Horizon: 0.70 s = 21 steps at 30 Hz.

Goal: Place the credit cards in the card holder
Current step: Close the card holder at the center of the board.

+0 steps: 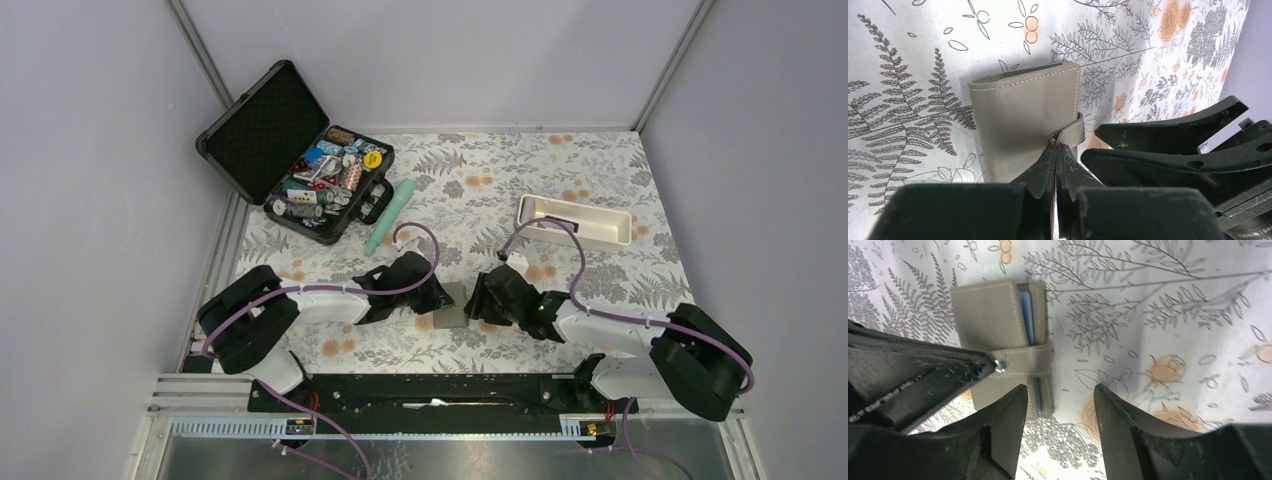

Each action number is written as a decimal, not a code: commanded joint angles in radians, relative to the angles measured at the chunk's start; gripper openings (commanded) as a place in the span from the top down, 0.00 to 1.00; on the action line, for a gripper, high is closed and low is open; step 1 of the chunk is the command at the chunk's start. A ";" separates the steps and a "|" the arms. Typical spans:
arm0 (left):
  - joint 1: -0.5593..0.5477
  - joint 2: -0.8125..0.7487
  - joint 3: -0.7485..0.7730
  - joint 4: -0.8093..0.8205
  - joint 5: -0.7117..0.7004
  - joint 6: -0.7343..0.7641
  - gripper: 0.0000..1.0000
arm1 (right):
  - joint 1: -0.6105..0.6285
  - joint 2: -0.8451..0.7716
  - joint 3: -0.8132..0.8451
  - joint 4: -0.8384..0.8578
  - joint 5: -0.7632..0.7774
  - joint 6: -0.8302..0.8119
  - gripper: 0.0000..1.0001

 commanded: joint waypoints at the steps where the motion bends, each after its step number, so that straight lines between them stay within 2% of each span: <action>1: 0.001 0.010 -0.019 0.108 0.019 -0.034 1.00 | 0.009 -0.064 -0.071 -0.183 0.057 0.013 0.39; 6: 0.001 0.022 -0.033 0.145 -0.001 -0.041 1.00 | 0.009 -0.087 -0.089 -0.173 0.052 0.018 0.39; 13: 0.002 -0.006 -0.032 0.098 -0.057 -0.013 1.00 | 0.009 -0.078 -0.087 -0.126 0.033 0.018 0.38; 21: 0.001 -0.019 -0.015 0.088 -0.064 0.011 1.00 | 0.008 -0.057 -0.064 -0.082 0.030 0.008 0.33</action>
